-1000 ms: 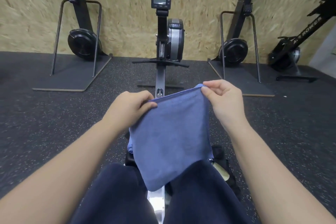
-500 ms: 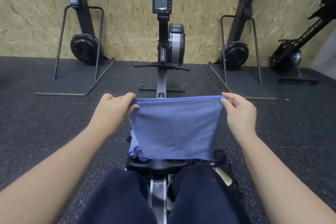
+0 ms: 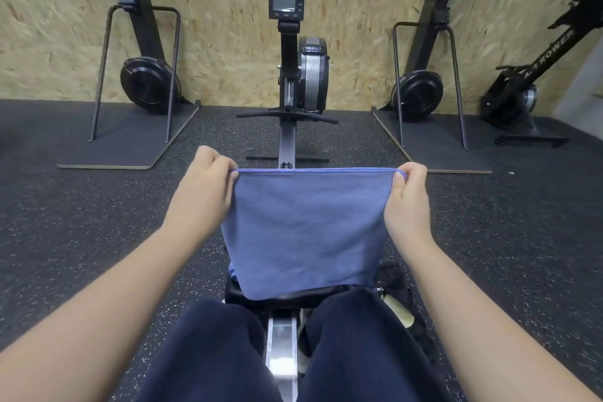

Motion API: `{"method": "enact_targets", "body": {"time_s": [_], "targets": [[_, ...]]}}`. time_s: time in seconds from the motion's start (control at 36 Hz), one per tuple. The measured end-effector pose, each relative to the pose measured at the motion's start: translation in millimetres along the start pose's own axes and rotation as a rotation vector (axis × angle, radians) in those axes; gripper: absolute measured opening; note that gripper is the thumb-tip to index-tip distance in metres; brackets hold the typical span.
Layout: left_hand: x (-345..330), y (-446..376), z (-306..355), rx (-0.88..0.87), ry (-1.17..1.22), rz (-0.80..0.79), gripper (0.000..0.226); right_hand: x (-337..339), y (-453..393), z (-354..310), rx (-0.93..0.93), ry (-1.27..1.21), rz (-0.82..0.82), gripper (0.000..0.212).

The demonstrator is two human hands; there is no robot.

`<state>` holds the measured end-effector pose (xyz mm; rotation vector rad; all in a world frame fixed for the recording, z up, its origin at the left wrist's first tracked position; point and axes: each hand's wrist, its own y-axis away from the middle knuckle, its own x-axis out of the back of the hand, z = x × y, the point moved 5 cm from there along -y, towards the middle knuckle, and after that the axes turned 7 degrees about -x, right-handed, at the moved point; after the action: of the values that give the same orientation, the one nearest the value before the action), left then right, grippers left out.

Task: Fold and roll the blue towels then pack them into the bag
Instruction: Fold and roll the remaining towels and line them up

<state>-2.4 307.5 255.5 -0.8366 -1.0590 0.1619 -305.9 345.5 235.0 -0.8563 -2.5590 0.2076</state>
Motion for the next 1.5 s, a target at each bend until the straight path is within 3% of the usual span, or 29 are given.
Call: {"method": "enact_targets", "body": {"time_s": [0.28,0.47,0.61,0.69,0.94,1.08,1.14,1.28,1.39,1.5], "targets": [[-3,10,-17,0.178,0.072,0.068,0.011,-3,2,3,0.017,0.010,0.011,0.011],[-3,25,-26,0.378,0.373,0.141,0.026,-5,1,10,-0.065,-0.036,0.015,0.022],[-9,28,-22,0.476,0.548,0.184,0.022,-11,2,9,-0.066,-0.073,-0.029,0.028],[-9,27,-12,0.486,0.740,0.172,0.012,-14,7,0,-0.020,-0.089,-0.044,0.026],[9,26,38,0.324,1.060,-0.055,0.017,-19,29,-39,0.001,-0.252,-0.097,0.017],[17,28,57,0.178,0.882,-0.219,0.031,-18,45,-58,0.011,-0.248,-0.200,0.017],[19,29,62,0.144,0.818,-0.231,0.023,-19,51,-64,0.012,-0.235,-0.249,0.016],[26,26,76,0.024,0.576,-0.172,0.005,-28,65,-70,0.033,-0.143,-0.418,0.015],[30,21,80,-0.059,0.448,-0.083,0.024,-34,78,-74,0.058,-0.151,-0.541,0.020],[32,21,83,-0.109,0.447,-0.061,0.014,-36,90,-77,0.068,-0.193,-0.606,0.022]]}}
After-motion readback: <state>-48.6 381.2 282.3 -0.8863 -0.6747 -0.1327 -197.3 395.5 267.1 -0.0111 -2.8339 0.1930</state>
